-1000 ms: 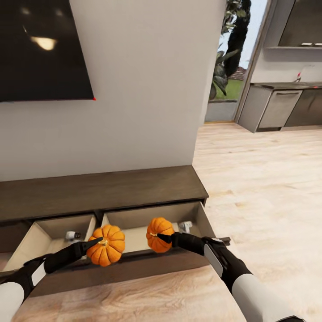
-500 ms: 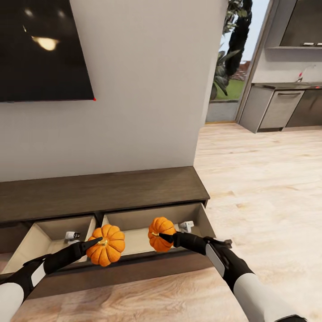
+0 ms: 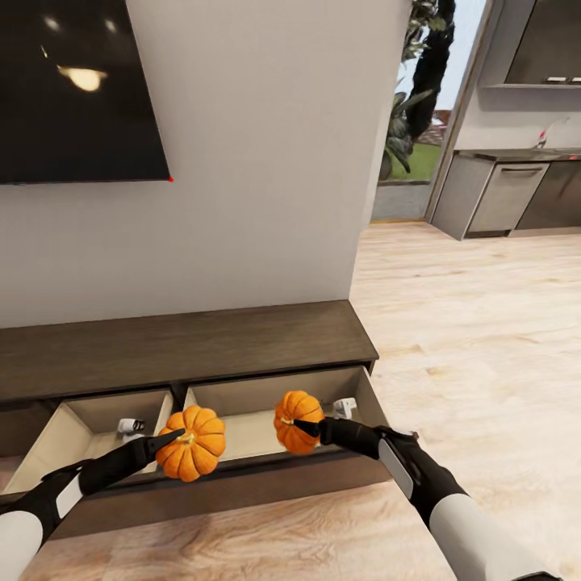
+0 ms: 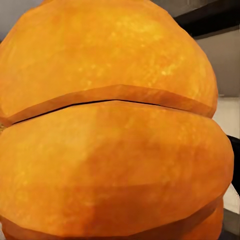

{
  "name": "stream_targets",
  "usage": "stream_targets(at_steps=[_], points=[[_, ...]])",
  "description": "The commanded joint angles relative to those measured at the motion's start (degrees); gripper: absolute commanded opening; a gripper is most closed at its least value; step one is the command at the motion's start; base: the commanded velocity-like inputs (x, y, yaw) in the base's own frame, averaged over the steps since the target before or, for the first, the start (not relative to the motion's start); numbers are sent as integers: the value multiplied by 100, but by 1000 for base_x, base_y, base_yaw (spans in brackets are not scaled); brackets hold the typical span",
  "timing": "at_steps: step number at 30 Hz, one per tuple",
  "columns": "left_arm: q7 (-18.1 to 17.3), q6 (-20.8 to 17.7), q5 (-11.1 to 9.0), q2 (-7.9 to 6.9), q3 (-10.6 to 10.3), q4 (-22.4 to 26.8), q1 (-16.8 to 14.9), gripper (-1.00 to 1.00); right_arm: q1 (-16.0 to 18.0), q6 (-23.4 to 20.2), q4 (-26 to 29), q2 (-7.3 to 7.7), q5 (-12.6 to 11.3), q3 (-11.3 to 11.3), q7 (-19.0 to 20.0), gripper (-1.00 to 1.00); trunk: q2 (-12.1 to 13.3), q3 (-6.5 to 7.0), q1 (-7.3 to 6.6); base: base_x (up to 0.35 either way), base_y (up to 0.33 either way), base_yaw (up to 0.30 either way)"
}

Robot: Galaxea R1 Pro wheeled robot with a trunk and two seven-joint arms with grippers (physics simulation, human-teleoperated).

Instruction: Place each of the two pumpkins and all three candles from the living room inside a cabinet in the living room (use any cabinet), then make sure every cabinet is closed, and position the cauldron so it is next to a table in the living room.

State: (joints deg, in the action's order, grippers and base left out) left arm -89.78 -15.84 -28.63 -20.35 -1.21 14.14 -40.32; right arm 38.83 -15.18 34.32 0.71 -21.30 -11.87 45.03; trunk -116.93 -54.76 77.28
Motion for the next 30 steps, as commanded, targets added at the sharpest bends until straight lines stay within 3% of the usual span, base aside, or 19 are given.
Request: stream_targets(at_steps=[1,9,17,18,21,23,24,27,30], points=[[-22,-60,-11,4,-12,14,-2,-100,0,-52,63,7,-50,-26,-14,-100,-2,-5,-1,0,0,0],[-22,-86,-11,23,5,356,-2,-100,-6,-86,622,-16,-57,-10,-27,-100,-2,-5,-1,0,0,0],[-22,-159,-13,49,21,729,-2,-100,-4,-84,665,-36,-72,-2,-110,-100,-2,-5,-1,0,0,0],[520,-164,-24,57,38,988,-2,-100,19,-78,650,-36,-69,-4,-501,-100,-2,-5,-1,0,0,0],[1052,-122,-22,214,41,1050,-8,-100,42,-59,676,-37,-49,-11,-1151,-100,-2,-5,-1,0,0,0],[1287,-99,-21,328,41,1089,-15,-100,44,-39,705,-37,-43,-15,-1304,-100,-2,-5,-1,0,0,0],[2213,-65,-18,637,44,1373,-35,-100,46,-26,687,-62,-20,-17,-1419,-100,-2,-5,-1,0,0,0],[2515,-25,-3,793,42,1386,-37,-100,46,-23,667,-75,3,-30,-1432,-100,-2,-5,-1,0,0,0],[2579,121,1,836,42,1400,-38,-100,46,-20,664,-78,9,-34,-1435,-100,-2,-5,-1,0,0,0]])
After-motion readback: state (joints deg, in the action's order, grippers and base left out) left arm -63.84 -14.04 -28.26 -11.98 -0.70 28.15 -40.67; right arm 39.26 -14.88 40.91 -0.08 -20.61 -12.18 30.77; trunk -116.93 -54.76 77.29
